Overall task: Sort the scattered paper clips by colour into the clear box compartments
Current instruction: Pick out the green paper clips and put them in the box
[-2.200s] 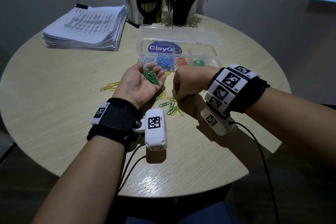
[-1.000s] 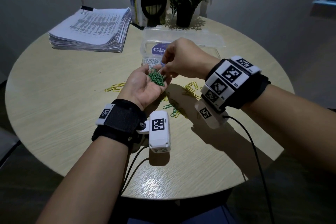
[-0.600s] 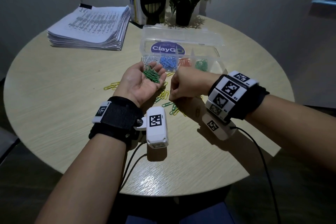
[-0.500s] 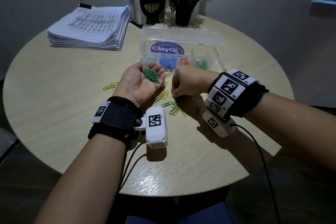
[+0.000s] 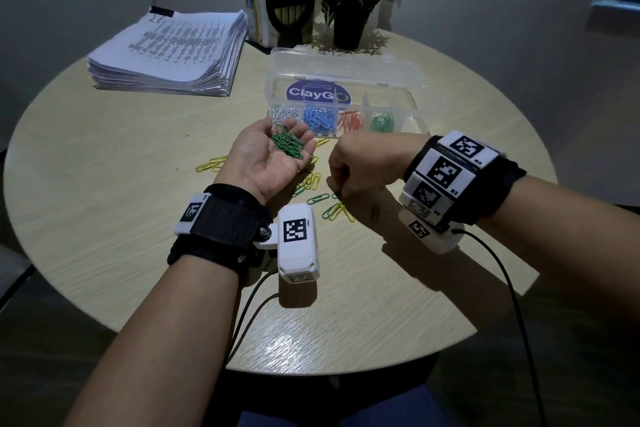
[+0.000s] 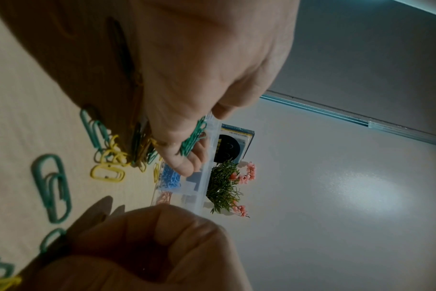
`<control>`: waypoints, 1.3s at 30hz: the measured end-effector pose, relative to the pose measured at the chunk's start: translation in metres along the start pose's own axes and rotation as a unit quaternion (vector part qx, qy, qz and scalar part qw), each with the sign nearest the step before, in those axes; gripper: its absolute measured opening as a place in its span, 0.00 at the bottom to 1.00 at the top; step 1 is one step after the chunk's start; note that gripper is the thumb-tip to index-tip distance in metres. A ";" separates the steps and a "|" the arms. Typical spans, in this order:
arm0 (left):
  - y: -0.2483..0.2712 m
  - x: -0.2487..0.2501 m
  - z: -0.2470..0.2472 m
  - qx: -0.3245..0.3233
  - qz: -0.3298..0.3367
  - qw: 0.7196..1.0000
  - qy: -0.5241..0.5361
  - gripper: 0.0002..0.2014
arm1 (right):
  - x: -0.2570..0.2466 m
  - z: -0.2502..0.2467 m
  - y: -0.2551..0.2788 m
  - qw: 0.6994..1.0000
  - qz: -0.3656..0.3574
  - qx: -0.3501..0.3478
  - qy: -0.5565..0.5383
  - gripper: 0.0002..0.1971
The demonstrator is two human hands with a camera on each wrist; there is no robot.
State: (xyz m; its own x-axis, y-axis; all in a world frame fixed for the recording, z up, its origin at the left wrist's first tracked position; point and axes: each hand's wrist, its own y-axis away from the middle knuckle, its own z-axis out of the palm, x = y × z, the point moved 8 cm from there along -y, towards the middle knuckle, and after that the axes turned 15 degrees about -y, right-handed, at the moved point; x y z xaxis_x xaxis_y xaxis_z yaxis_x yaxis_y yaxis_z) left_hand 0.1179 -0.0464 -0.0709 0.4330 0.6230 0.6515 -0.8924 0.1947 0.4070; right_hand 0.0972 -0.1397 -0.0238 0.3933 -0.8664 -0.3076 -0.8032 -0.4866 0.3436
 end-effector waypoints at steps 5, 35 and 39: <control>0.000 -0.001 0.000 0.000 -0.001 1.000 -0.002 0.22 | -0.006 0.002 0.001 0.999 -0.009 0.019 0.047 0.11; -0.006 0.002 -0.002 -0.006 0.002 1.000 -0.005 0.18 | -0.020 -0.003 -0.007 0.999 -0.036 0.017 -0.035 0.03; -0.007 -0.001 0.004 -0.035 -0.010 0.999 0.033 0.13 | -0.022 -0.041 -0.011 0.979 -0.044 0.120 -0.158 0.03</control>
State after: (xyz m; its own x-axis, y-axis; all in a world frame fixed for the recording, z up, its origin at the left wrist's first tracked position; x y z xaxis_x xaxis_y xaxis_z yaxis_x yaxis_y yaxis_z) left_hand 0.1242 -0.0512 -0.0719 0.4434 0.6670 0.5988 -0.8915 0.2588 0.3719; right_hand 0.1158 -0.1195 0.0158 0.3376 -0.7263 -0.5987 -0.8694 -0.4844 0.0974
